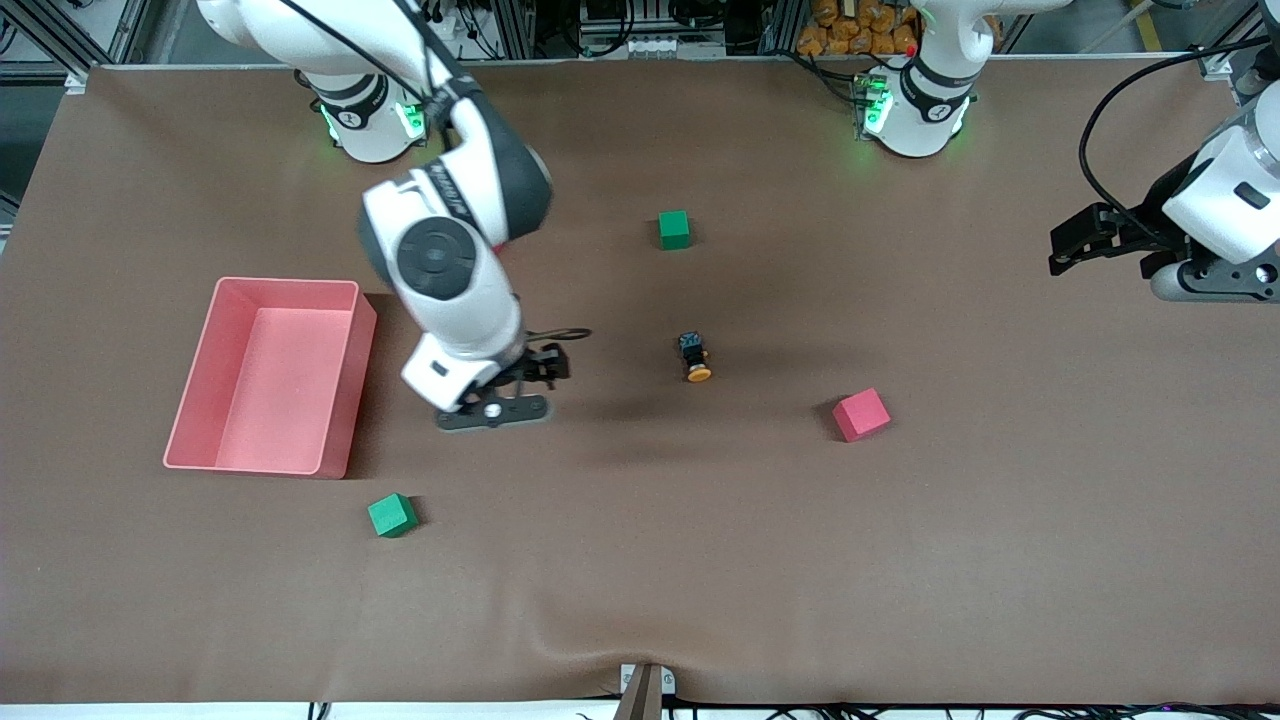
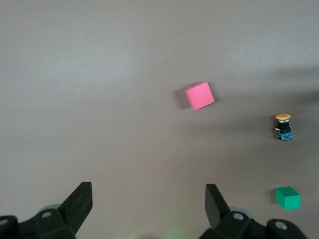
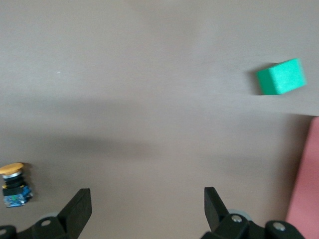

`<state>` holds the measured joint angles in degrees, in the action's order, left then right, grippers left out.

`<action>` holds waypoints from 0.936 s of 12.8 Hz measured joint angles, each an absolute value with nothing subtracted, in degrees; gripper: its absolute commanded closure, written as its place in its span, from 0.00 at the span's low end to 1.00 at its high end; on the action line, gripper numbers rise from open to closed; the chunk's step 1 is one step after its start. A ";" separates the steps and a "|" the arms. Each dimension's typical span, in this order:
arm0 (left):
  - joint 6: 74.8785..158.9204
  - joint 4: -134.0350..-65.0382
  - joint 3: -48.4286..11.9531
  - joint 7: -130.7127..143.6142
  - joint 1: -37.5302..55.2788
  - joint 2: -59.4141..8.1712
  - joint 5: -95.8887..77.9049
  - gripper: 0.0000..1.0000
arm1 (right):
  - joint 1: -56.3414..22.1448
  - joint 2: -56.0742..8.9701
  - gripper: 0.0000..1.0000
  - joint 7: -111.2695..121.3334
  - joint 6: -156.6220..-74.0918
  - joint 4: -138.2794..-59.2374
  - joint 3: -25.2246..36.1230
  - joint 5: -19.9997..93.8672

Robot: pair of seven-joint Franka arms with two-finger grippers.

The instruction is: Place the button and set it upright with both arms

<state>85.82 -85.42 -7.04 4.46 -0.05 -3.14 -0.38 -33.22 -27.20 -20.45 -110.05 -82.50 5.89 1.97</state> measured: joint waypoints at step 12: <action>86.42 -86.08 -7.42 4.60 3.62 -7.47 -0.41 0.00 | -10.31 -1.50 0.00 4.71 -96.56 -92.55 5.97 -0.51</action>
